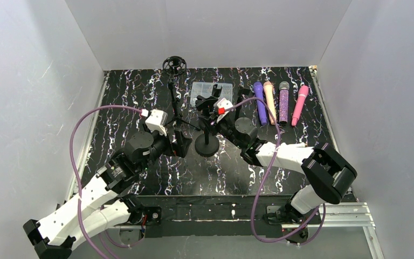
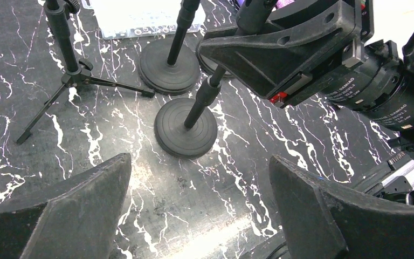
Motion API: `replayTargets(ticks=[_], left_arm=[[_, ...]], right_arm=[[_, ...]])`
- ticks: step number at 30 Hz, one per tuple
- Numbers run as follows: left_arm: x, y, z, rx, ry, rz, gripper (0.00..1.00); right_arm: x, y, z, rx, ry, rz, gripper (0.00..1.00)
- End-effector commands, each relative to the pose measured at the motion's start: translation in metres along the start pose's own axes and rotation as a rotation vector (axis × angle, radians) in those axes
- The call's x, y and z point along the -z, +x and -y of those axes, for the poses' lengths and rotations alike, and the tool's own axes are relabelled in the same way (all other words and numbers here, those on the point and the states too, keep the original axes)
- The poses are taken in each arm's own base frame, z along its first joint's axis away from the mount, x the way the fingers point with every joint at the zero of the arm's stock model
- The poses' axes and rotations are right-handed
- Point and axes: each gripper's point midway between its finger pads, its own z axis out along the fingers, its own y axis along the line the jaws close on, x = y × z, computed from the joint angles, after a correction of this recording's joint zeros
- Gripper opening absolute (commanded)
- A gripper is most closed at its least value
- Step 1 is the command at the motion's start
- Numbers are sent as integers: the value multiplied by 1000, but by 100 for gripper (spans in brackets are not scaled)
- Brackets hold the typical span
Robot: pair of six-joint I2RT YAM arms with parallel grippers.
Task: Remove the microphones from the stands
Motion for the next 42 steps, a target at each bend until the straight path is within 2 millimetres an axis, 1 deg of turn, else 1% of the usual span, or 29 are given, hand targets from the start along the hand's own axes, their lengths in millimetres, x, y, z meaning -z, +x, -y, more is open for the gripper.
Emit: replayTargets(ticks=[1, 3, 5, 6, 10, 12, 14, 17, 21, 23, 30, 34, 39, 42], left_arm=[[3, -18, 7, 7, 18, 31, 98], [2, -20, 10, 7, 25, 31, 98], [0, -23, 12, 7, 30, 33, 98], [0, -25, 14, 5, 34, 36, 98], [-3, -38, 21, -4, 51, 52, 98], [-4, -47, 24, -12, 58, 66, 98], [-5, -60, 29, -19, 62, 88, 98], [-10, -76, 32, -15, 42, 106, 98], [-14, -99, 31, 28, -5, 152, 98], [-18, -109, 32, 46, -20, 181, 98], [-39, -130, 31, 76, -89, 219, 98], [-49, -137, 26, 104, -142, 246, 98], [-65, -136, 21, 124, -180, 234, 98], [-70, -136, 19, 135, -188, 237, 98]], right_arm=[[-1, -35, 0, -16, 7, 99, 22], [-1, -33, -2, -21, -1, 87, 35], [0, -33, -3, -30, -4, 79, 50], [1, -32, -3, -32, -5, 73, 56], [5, -36, -3, -41, -2, 65, 74], [7, -37, -3, -43, -1, 59, 81], [9, -39, -3, -46, -1, 51, 86], [14, -39, -2, -51, 3, 37, 91], [23, -38, -1, -55, 12, 24, 95], [27, -40, 0, -57, 18, 28, 97], [37, -37, -2, -64, 12, 1, 98], [45, -33, 0, -67, 22, -14, 98], [56, -36, 0, -73, 30, -17, 98], [61, -36, 1, -75, 33, -22, 98]])
